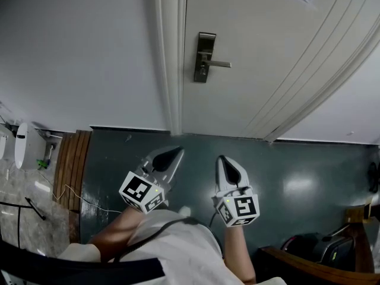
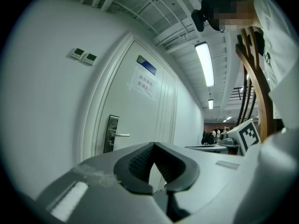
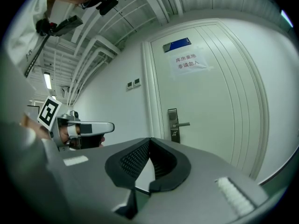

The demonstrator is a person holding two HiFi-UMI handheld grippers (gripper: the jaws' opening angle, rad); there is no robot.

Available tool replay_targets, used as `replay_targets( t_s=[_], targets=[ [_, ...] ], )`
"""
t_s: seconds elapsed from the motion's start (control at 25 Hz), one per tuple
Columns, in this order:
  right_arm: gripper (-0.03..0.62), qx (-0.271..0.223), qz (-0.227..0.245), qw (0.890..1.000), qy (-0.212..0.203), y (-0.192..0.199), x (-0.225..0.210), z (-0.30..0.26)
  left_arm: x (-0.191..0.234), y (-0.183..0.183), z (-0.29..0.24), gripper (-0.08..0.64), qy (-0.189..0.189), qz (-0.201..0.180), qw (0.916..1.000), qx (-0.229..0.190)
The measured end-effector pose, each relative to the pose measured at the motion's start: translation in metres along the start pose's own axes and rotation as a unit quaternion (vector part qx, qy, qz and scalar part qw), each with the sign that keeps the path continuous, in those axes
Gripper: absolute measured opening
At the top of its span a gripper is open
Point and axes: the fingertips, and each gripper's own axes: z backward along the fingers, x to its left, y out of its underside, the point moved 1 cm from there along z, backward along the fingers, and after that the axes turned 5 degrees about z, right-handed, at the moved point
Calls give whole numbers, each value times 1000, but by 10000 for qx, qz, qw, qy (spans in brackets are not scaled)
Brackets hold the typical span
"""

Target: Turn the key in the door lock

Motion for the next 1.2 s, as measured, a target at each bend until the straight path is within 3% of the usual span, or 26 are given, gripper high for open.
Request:
replay_targets(
  t_s=[0.64,1.2],
  targets=[
    [8,200,-36,9997,125,15,-23,6,-6,8,-17,5,-10,62,10000,17],
    [9,367,-22,9992,139,14,-42,-70,62,-3,-72,5,212,152,9996,90]
  ],
)
